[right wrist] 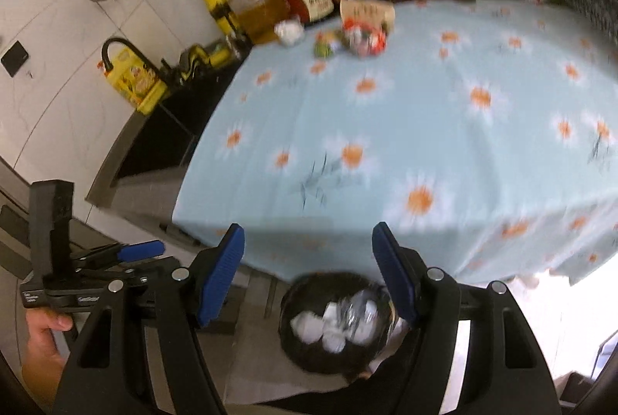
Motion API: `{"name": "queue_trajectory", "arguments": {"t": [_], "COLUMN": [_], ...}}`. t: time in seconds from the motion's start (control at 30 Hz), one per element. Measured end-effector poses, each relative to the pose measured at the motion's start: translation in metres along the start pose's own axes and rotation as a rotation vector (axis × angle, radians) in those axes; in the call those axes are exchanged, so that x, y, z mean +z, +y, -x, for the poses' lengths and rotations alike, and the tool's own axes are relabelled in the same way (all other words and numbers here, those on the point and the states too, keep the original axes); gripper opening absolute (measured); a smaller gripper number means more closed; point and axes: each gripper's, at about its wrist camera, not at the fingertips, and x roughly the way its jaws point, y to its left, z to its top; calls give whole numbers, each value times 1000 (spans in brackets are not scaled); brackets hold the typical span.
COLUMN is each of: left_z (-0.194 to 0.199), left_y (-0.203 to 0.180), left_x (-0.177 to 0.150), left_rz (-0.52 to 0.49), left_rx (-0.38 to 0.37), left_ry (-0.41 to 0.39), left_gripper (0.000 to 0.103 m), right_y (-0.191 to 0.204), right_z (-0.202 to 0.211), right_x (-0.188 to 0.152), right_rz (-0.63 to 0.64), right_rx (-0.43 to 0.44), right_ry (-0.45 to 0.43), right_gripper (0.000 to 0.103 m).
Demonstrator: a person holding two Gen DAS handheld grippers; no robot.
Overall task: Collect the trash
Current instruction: 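Raise both tools back up to the tablecloth, then grasp the colourful snack wrapper with the right tool while the left tool grasps the yellow-green chip bag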
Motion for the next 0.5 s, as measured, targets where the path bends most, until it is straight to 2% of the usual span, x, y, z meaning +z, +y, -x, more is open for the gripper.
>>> {"name": "queue_trajectory", "arguments": {"t": [0.23, 0.5], "left_z": [5, -11], "left_y": [-8, -19], "left_x": [50, 116], "left_rz": [-4, 23], "left_rx": [34, 66], "left_ry": [-56, -77], "left_gripper": [72, 72], "right_y": [-18, -51], "right_z": [-9, -44], "right_x": [65, 130], "right_rz": [40, 60], "right_rx": [-5, -7], "right_ry": [-57, -33], "right_gripper": [69, 69]}}
